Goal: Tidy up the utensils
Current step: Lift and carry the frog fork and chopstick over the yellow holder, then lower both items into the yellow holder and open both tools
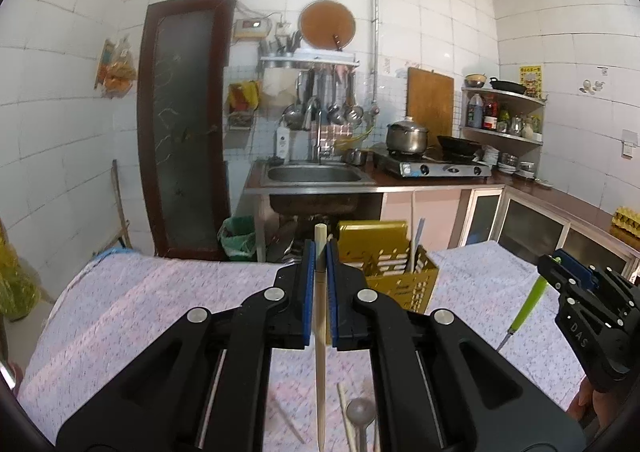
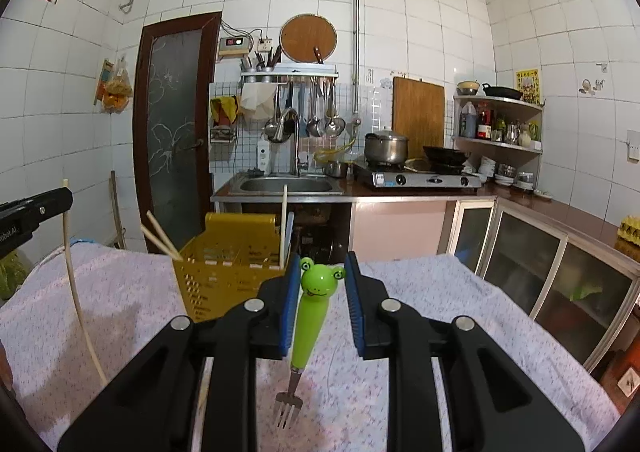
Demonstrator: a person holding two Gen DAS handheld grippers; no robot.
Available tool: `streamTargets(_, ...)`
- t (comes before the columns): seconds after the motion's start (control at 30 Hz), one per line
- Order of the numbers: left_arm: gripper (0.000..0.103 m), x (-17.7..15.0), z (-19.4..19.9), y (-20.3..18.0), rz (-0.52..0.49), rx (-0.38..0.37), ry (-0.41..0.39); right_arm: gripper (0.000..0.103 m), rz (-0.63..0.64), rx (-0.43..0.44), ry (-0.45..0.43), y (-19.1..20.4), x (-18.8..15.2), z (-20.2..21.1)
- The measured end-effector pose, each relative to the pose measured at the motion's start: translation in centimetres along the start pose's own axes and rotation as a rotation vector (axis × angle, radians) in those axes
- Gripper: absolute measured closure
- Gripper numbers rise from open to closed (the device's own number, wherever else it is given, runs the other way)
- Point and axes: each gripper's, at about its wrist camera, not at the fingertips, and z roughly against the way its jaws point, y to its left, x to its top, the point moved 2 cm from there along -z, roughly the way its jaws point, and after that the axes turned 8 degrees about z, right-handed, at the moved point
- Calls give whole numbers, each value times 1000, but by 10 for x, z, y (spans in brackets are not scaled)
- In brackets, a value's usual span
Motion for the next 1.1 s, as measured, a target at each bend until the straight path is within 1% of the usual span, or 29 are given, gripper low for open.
streamTargets(0.13,98,23,-5,-13,-16,-18,-39,80,16,-6,-31,-3,28,-6)
streamTargets(0.23,98,49,-10,-24,-21,-37,-88,80,34,-10,-70,-3,54,-11)
streamTargets(0.43,98,95,-30,-44,-15,-65,-178,80,36,-8,-131,-4,105,-37)
streamTargets(0.53,98,111,-49,-50,-8,-77,-213,80,30,3,-155,-2,123,-52)
streamTargets(0.63,98,117,-80,-52,19,-97,-207,80,30,18,-165,4,134,-71)
streamTargets(0.73,98,112,-112,-53,9,-82,-211,81,49,26,-149,13,134,-93)
streamTargets(0.83,98,100,-145,-50,2,-49,-201,81,59,36,-114,20,123,-117)
streamTargets(0.93,98,83,-178,-41,27,-39,-146,81,69,48,-63,26,102,-141)
streamTargets(1.0,98,68,-192,-35,30,-32,-112,80,75,54,-34,29,90,-152)
streamTargets(1.1,98,54,-200,-27,30,-22,-70,80,61,89,29,31,72,-170)
